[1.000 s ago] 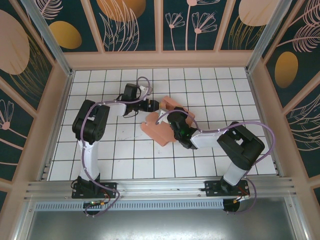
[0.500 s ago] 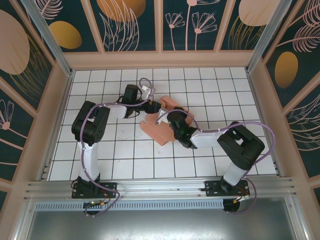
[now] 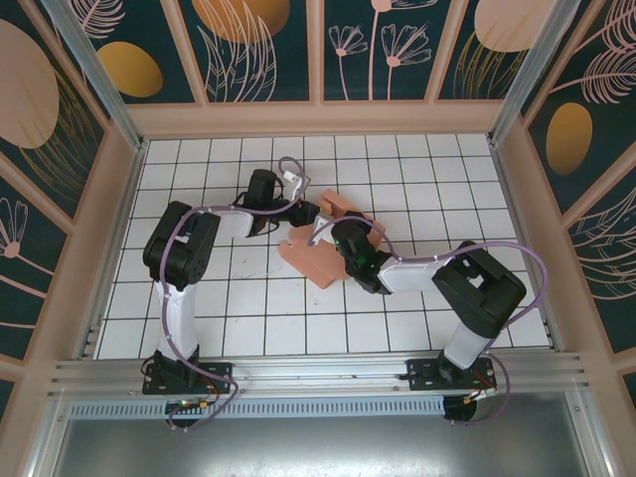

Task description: Fold the paper box

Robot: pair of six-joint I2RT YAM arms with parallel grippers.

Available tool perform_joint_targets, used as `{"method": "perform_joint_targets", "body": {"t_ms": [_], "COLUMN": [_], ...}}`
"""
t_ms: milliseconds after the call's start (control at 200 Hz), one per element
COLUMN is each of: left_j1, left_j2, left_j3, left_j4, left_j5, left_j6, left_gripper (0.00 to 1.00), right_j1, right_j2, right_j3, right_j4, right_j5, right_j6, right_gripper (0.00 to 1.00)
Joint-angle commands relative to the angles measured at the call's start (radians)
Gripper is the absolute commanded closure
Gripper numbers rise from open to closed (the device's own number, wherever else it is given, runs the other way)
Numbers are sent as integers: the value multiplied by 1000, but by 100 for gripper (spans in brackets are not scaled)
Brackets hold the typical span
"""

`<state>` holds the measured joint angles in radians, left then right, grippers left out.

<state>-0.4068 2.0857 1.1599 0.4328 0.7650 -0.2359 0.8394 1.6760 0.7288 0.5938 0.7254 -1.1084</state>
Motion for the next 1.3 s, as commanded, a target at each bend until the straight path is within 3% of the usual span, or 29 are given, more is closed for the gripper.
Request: {"method": "perform_joint_targets", "body": {"t_ms": [0,505,1291], "left_j1": [-16,-22,-63], "left_j2": [-35,-37,-81], "left_j3": [-30,-69,-131], "left_j4": [96,160,244], "left_j5": [-27,-192,-254], "left_j6": [20,25,10], "left_gripper": [68,59,71], "right_j1": [7,11,19], "right_j2": [-13,-13,15], "right_j3": [12,21,52], "right_j4": [13,-19,-36], "right_j5": [-42,-53,-28], "right_j6": [28,68,85], "right_gripper": [100,100,100]}}
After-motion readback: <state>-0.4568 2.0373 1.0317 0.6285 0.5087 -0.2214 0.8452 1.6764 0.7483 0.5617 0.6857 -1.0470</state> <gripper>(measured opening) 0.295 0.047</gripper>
